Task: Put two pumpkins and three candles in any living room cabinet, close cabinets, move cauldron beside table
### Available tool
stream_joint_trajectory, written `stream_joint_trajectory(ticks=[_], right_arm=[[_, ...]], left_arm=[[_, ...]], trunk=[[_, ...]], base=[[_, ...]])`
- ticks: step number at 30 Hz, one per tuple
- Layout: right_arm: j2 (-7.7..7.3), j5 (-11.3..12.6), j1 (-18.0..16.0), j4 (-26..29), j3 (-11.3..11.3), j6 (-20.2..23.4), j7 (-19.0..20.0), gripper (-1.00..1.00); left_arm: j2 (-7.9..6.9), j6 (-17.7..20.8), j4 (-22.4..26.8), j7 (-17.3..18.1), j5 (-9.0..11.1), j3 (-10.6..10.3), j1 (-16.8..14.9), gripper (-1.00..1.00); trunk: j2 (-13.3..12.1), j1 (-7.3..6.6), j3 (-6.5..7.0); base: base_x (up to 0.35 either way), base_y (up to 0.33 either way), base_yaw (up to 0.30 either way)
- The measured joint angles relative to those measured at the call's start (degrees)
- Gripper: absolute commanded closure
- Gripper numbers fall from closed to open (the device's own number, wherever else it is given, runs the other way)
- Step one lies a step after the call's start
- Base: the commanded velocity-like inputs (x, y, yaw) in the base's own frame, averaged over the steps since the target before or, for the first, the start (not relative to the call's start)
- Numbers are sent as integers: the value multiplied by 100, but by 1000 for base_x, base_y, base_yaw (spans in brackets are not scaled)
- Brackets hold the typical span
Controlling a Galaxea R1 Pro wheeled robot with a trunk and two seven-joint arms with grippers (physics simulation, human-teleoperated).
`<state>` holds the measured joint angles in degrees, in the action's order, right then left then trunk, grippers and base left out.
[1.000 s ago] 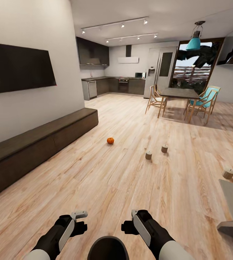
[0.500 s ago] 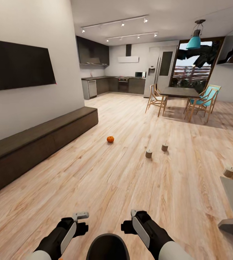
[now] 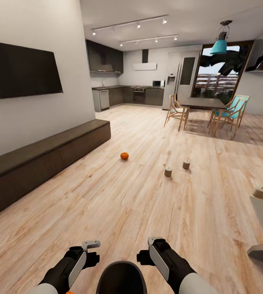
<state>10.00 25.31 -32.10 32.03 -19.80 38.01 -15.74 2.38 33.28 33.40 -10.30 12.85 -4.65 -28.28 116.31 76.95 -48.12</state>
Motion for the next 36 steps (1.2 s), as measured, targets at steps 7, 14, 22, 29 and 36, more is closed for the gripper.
stream_joint_trajectory(ticks=[7, 14, 22, 29, 36], right_arm=[[0, -1, 4, -9, 0, 23, -74, -100], [0, 9, 1, -11, 0, 32, -234, -100], [0, 10, 2, -18, 0, 37, -246, -100], [0, 10, 4, -18, -5, 29, -242, -100], [0, 10, 4, -25, -56, -12, -223, -100]], left_arm=[[14, 0, 0, -145, -3, -7, 0, -100], [189, -77, -6, -670, 13, -70, 0, -100], [318, -293, -199, -734, 26, -300, 1, -100], [354, -307, -252, -736, 21, -317, 0, -100], [364, -308, -257, -730, 34, -327, 0, -100]], trunk=[[281, 154, -126], [562, 308, -251], [882, 483, -395], [1163, 637, -521], [1444, 791, -646]], base=[[0, 0, 0], [0, 0, 0], [0, 0, 0], [0, 0, 0], [0, 0, 0]])
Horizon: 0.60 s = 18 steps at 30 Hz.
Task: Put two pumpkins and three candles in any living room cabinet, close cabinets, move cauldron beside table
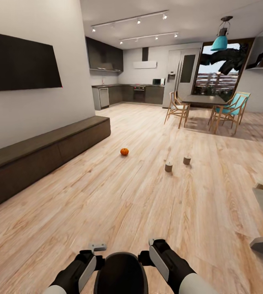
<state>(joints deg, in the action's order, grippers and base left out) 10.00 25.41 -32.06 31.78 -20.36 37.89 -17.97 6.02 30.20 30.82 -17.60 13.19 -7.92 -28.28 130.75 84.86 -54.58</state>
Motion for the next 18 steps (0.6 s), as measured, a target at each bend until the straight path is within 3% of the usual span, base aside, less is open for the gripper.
stream_joint_trajectory(ticks=[4, 11, 18], right_arm=[[0, 31, 0, -1, -252, -17, 3, -100], [0, 43, 1, -1, -313, -22, 12, -100], [0, 40, 2, -4, -323, -73, 43, -100]], left_arm=[[40, 0, -3, 2, 12, -114, 0, -100], [63, 0, -4, 8, 10, -155, 0, -100], [69, 0, -5, 13, 16, -157, 0, -100]], trunk=[[160, 88, -72], [202, 110, -90], [481, 264, -215]], base=[[0, 0, 0], [0, 0, 0], [0, 0, 0]])
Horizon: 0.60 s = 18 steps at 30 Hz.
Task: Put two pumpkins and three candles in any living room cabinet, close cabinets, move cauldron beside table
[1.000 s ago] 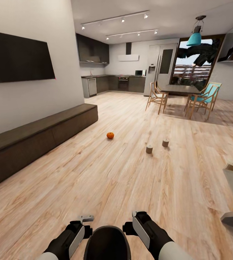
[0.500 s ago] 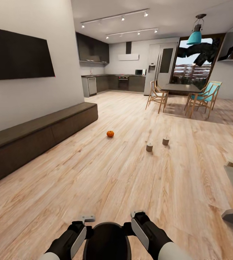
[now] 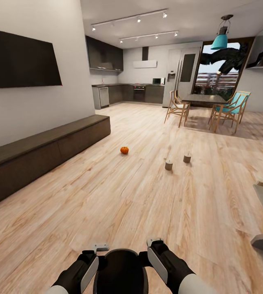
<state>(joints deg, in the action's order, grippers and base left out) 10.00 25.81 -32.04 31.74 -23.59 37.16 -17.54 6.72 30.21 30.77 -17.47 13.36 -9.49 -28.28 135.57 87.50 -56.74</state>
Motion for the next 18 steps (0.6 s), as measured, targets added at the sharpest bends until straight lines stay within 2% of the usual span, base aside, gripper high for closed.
stream_joint_trajectory(ticks=[6, 11, 18], right_arm=[[0, -11, 0, -99, -23, -132, 17, -100], [0, 0, -1, -118, -212, -150, 15, -100], [0, 4, -1, -120, -240, -152, 15, -100]], left_arm=[[1, 0, -1, 24, -6, -7, 0, -100], [1, 0, -1, 30, -5, -16, 0, -100], [1, 0, -1, 31, -5, -51, 0, -100]], trunk=[[241, 132, -108], [441, 242, -198], [722, 395, -323]], base=[[0, 0, 0], [0, 0, 0], [0, 0, 0]])
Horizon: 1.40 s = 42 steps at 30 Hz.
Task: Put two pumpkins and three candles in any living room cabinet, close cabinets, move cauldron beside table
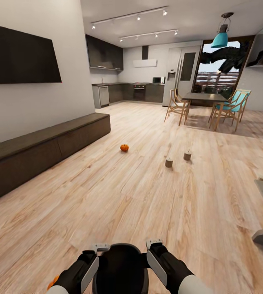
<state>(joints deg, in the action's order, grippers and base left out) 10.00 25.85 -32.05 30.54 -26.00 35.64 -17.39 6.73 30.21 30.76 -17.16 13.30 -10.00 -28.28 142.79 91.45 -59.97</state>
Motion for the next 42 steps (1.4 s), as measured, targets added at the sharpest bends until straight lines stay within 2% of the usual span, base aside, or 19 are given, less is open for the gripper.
stream_joint_trajectory(ticks=[8, 17, 25, 31, 42], right_arm=[[0, 0, 1, 0, -1, -14, 2, -100], [0, 0, -1, -2, -1, -113, 4, -100], [0, 1, -1, -14, -1, -163, 5, -100], [0, -5, -3, -33, -1, -185, 5, -100], [0, -38, 1, -351, -14, -641, 62, -100]], left_arm=[[0, 0, 0, 8, -2, -2, 0, -100], [0, 0, 0, 9, -2, -2, 1, -100], [0, 0, 1, 17, -2, -2, 0, -100], [0, 0, 0, 21, -2, -2, 0, -100], [0, 0, 1, 26, -2, -2, 0, -100]], trunk=[[52, 42, -173], [52, 41, -173], [63, 62, -350], [63, 62, -351], [63, 62, -351]], base=[[0, 0, 0], [0, 0, 0], [0, 0, 0], [0, 0, 0], [0, 0, 0]])
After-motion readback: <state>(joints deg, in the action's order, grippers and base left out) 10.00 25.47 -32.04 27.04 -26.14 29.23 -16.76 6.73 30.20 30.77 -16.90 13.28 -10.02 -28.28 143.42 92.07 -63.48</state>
